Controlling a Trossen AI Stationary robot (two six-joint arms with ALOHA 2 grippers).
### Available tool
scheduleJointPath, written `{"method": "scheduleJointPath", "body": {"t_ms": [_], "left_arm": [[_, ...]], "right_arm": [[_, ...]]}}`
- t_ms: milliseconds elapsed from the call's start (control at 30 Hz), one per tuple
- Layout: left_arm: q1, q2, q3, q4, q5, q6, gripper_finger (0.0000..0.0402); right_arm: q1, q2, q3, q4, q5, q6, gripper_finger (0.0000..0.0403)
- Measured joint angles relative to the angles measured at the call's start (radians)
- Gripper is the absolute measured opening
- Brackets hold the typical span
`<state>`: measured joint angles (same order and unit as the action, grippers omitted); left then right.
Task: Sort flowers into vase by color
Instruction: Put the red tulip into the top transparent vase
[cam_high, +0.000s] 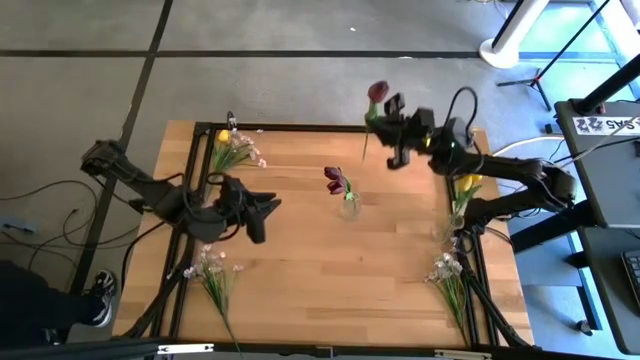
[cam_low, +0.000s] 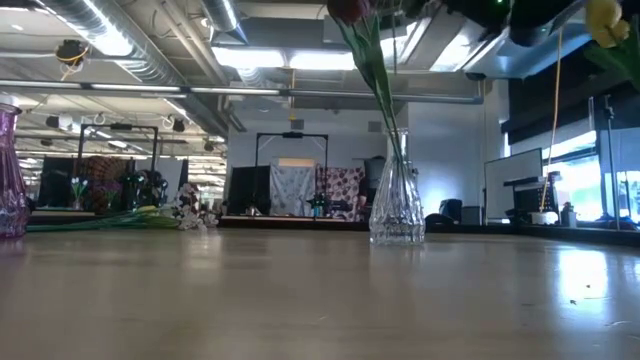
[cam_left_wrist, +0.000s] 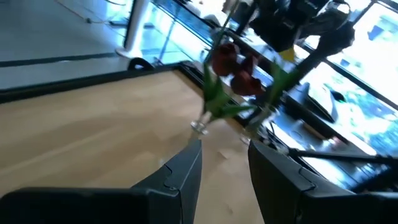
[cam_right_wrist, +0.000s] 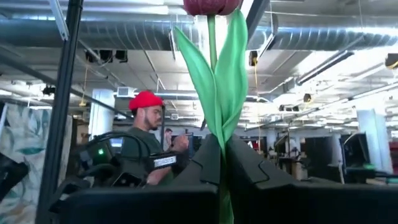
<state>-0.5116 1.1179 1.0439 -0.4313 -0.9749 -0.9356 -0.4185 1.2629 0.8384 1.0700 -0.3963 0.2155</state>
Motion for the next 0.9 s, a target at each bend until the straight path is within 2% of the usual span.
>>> {"method": "scheduleJointPath", "body": {"t_ms": [200, 333, 533, 667, 900], "left_arm": [[0.081, 0.0, 0.0, 0.0, 0.0, 0.001, 0.0127], [0.128, 0.0, 0.0, 0.003, 0.0, 0.003, 0.0127], [0.183, 0.0, 0.0, 0.008, 0.0, -0.005, 0.0127], [0.204, 0.0, 0.0, 0.008, 0.0, -0.022, 0.0127], [0.239, 0.0, 0.0, 0.002, 0.0, -0.015, 0.0127]], "right_arm": [[-0.129, 0.061, 0.087, 0.002, -0.17, 0.045, 0.0008], [-0.186, 0.148, 0.129, 0.005, -0.33, 0.095, 0.0007], [-0.204, 0.268, 0.155, 0.176, -0.562, 0.205, 0.0005], [-0.203, 0.317, 0.155, 0.292, -0.644, 0.309, 0.0004], [-0.205, 0.336, 0.099, 0.386, -0.656, 0.357, 0.0004]]}}
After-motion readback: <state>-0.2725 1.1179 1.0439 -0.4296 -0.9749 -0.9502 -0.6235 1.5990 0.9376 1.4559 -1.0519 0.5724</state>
